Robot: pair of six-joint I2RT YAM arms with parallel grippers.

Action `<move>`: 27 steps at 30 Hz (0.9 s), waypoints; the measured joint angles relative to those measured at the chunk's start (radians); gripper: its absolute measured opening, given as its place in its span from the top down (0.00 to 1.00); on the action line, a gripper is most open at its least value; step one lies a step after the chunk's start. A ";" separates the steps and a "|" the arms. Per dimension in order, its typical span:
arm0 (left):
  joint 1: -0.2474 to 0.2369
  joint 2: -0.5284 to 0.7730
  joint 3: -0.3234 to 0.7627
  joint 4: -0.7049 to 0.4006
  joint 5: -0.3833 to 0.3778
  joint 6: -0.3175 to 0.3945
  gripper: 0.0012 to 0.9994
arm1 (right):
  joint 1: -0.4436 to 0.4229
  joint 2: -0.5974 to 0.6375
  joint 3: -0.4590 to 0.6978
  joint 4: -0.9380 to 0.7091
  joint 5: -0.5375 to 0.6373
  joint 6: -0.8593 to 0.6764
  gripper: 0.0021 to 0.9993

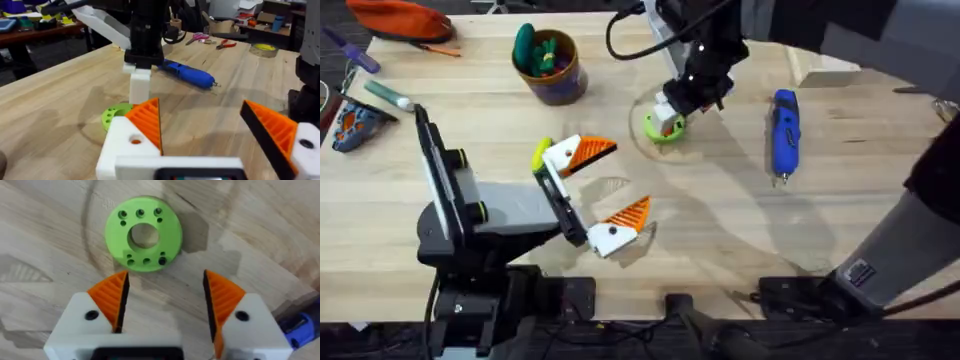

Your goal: Pick up the gripper from the table and insert it into the empty holder that is missing its gripper. Then pick up a screw, insert it into the mounting hole, and use the screwdriver to tighten it. Finally, clean up the table by picking up the vegetable and placing it into the bucket.

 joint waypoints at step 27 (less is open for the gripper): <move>0.000 0.000 0.000 0.000 0.000 0.000 0.01 | 0.000 0.074 0.002 0.029 -0.050 0.017 0.61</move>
